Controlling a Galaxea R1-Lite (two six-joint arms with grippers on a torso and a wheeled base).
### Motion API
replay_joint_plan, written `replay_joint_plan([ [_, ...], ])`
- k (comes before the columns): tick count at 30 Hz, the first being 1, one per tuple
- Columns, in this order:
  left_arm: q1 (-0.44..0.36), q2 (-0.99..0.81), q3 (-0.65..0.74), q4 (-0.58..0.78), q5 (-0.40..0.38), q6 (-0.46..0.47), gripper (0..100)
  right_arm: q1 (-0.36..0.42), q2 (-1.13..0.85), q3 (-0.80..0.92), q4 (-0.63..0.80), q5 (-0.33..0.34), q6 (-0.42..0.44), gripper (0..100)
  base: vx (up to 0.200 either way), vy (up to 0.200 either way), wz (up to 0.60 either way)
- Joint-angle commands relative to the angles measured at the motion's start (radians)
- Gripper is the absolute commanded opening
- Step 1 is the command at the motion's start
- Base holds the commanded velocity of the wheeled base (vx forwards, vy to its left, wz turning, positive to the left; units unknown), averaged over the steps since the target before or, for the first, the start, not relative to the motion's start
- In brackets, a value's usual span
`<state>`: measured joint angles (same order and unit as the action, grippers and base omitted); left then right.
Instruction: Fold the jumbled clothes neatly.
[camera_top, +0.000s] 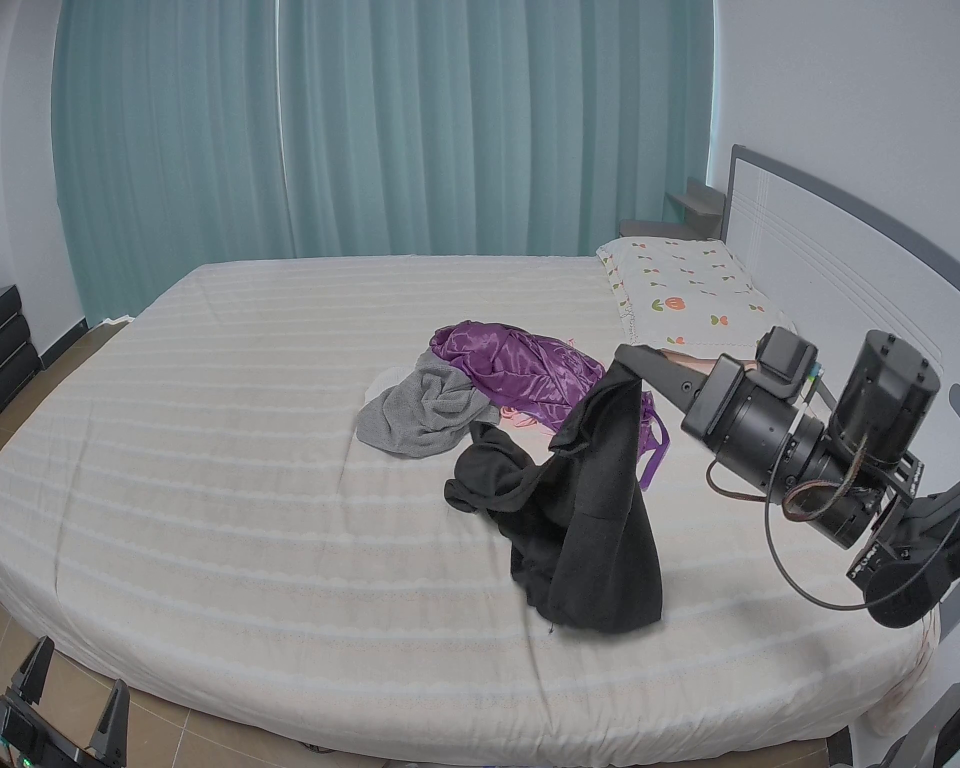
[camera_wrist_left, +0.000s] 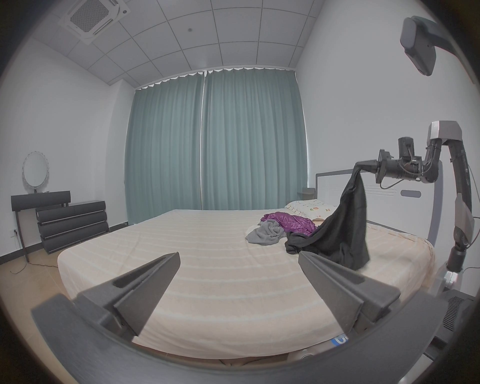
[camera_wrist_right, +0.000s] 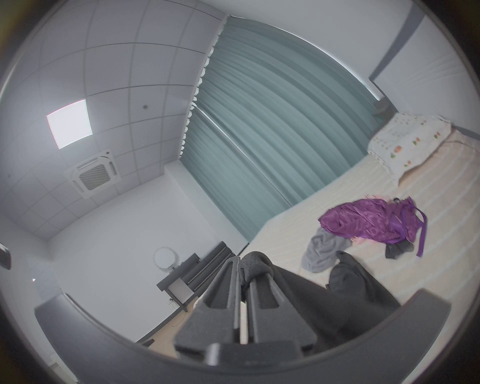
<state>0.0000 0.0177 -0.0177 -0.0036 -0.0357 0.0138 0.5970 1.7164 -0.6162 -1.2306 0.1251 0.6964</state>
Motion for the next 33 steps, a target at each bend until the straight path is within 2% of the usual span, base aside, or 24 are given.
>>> replay_joint_plan([
  [1, 0.000, -0.018, 0.018, -0.004, 0.000, 0.005, 100, 0.014, -0.083, 0.000, -0.001, 0.004, -0.006, 0, 0.000, 0.000, 0.00],
  [2, 0.000, -0.002, -0.073, -0.082, -0.010, -0.040, 100, 0.014, -0.096, 0.001, -0.003, 0.007, -0.006, 0, 0.000, 0.000, 0.00],
  [4, -0.002, 0.070, -0.171, -0.102, -0.021, -0.083, 100, 0.012, -0.101, 0.000, -0.003, 0.008, -0.006, 0, 0.000, 0.000, 0.00],
  [7, -0.005, 0.183, -0.182, -0.078, -0.059, -0.064, 100, 0.014, -0.106, -0.002, -0.006, 0.010, -0.008, 0, 0.000, 0.000, 0.00],
  [10, -0.035, 0.300, -0.186, -0.072, -0.167, -0.048, 100, 0.014, -0.110, -0.008, -0.007, 0.016, -0.008, 0, 0.000, 0.000, 0.00],
  [13, -0.040, 0.485, -0.220, -0.091, -0.202, -0.041, 100, 0.014, -0.118, -0.022, -0.004, 0.016, -0.009, 0, 0.000, 0.000, 0.00],
  [16, -0.092, 0.653, -0.217, -0.122, -0.259, -0.043, 100, 0.015, -0.135, -0.045, 0.005, 0.018, -0.009, 0, 0.000, 0.000, 0.00],
  [21, -0.196, 0.878, -0.219, -0.203, -0.271, -0.048, 100, 0.044, -0.133, -0.040, 0.005, 0.024, -0.015, 0, 0.000, 0.000, 0.00],
  [22, -0.230, 0.981, -0.219, -0.268, -0.271, -0.049, 100, 0.050, -0.133, -0.045, 0.005, 0.024, -0.017, 0, 0.000, 0.000, 0.00],
  [25, -0.261, 1.122, -0.219, -0.371, -0.270, -0.048, 100, 0.061, -0.136, -0.047, 0.005, 0.024, -0.023, 0, 0.000, 0.000, 0.00],
  [28, -0.305, 1.320, -0.219, -0.558, -0.268, -0.057, 100, 0.079, -0.144, -0.039, 0.005, 0.019, -0.046, 0, 0.000, 0.000, 0.00],
  [33, -0.385, 1.576, -0.249, -0.717, -0.233, -0.103, 100, 0.086, -0.144, -0.036, 0.005, 0.014, -0.057, 0, 0.000, 0.000, 0.00],
])
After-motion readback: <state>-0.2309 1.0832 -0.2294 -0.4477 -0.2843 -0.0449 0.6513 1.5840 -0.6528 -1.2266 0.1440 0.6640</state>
